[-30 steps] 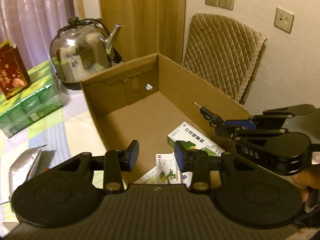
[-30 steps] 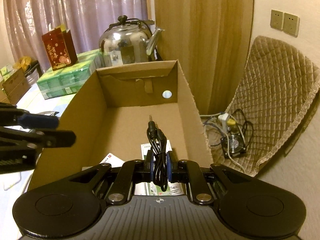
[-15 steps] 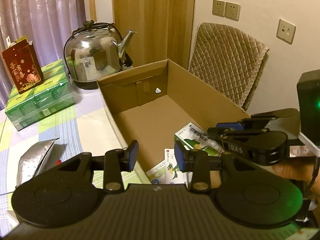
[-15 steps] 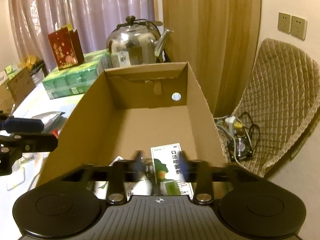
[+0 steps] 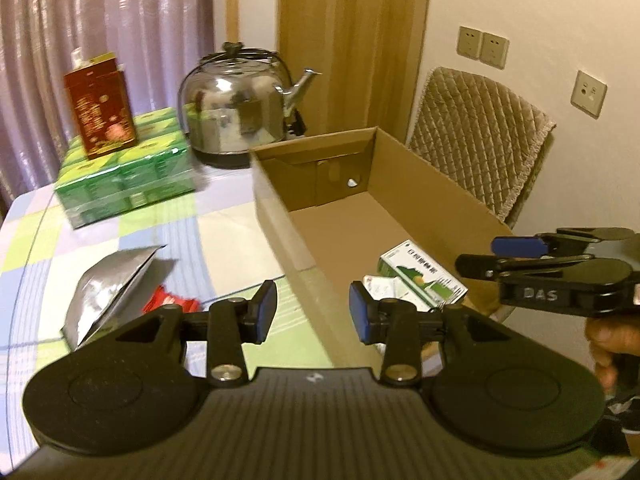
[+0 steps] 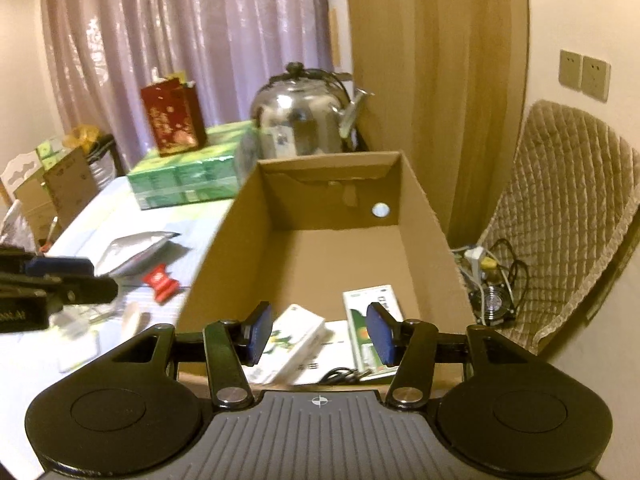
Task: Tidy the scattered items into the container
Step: 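Withdraw both tools from the cardboard box back over the table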
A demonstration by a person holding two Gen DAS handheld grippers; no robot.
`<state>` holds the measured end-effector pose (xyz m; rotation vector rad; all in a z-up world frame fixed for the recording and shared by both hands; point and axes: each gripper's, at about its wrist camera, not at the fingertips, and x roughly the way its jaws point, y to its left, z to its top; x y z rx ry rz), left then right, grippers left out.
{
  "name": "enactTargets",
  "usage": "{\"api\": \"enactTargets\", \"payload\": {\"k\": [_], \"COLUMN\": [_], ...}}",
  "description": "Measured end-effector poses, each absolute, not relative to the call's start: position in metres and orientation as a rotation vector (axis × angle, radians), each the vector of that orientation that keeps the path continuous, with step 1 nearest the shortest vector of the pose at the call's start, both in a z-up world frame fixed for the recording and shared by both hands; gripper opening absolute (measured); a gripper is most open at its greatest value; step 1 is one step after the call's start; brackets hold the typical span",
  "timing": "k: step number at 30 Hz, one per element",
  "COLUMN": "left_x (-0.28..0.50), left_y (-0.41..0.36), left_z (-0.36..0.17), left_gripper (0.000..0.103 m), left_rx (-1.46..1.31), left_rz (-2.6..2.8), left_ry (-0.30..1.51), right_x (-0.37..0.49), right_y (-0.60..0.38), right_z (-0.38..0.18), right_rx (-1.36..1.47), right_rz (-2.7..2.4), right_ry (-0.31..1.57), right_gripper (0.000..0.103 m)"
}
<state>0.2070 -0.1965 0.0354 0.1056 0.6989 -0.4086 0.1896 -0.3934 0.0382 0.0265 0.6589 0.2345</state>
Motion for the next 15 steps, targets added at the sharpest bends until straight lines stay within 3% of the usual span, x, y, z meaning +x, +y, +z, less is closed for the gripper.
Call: {"api": "enactTargets", "payload": {"k": [3,7,15], "left_x": [0.191,0.168,0.119], "left_y": [-0.180,-0.153,-0.072], "left_z": [0.037,0.037,0.021], "left_gripper": [0.035,0.038,0.045], "left_rx": [0.092,0.073,0.012], "left_rz": [-0.385,-0.345,-0.209], "left_ry": [0.696,0.694,0.743], "right_x": [0.173,0.148,0.121], "right_y": [-0.380,-0.359,-0.298], "right_z": [0.050,0.063,0.057], "right_rx": [0.031,0.048,-0.004], "right_rz": [0.265,0.314,0.460], "right_ry": [0.635,0.591,0.607], "right_gripper": [0.054,0.068,0.074]}}
